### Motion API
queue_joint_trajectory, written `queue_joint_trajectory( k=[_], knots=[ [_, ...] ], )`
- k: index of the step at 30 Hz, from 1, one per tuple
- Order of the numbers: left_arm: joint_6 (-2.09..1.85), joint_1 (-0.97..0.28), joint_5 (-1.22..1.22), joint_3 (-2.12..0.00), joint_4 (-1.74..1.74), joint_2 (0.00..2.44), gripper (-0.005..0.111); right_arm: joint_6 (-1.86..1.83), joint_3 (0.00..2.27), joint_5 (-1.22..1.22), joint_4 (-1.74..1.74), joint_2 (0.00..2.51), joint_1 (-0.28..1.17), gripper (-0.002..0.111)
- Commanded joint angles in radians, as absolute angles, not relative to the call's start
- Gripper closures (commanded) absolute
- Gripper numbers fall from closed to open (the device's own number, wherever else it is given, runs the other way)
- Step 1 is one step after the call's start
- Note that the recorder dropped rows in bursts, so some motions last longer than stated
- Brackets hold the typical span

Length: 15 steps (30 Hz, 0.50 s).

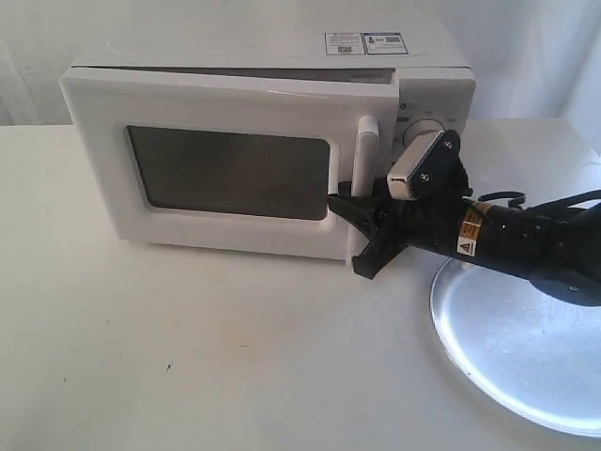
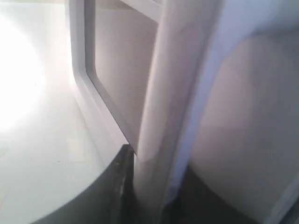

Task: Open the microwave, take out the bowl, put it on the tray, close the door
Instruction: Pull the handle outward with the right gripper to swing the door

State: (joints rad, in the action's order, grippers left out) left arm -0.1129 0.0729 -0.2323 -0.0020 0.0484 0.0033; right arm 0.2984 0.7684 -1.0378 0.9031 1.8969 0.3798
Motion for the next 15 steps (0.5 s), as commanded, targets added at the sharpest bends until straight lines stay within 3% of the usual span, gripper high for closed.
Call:
queue_joint_trajectory(
  k=[1,8,11,15],
  knots=[
    [-0.109,0.069,-0.232,0.000,0.045,0.000,0.107,0.286,0.764,-1.033,1.020,1.833,0.438,0.108],
    [-0.109,0.069,-0.232,0.000,0.045,0.000,0.107,0.370,0.693,-0.627,1.000,1.604,0.438,0.107],
    [-0.109,0.069,-0.232,0.000,0.045,0.000,0.107,0.372,0.642,-0.643,1.058,1.524,0.438,0.096],
    [-0.109,0.069,-0.232,0.000,0.045,0.000,0.107,0.409,0.603,-0.657,1.103,1.445,0.438,0.072]
  ],
)
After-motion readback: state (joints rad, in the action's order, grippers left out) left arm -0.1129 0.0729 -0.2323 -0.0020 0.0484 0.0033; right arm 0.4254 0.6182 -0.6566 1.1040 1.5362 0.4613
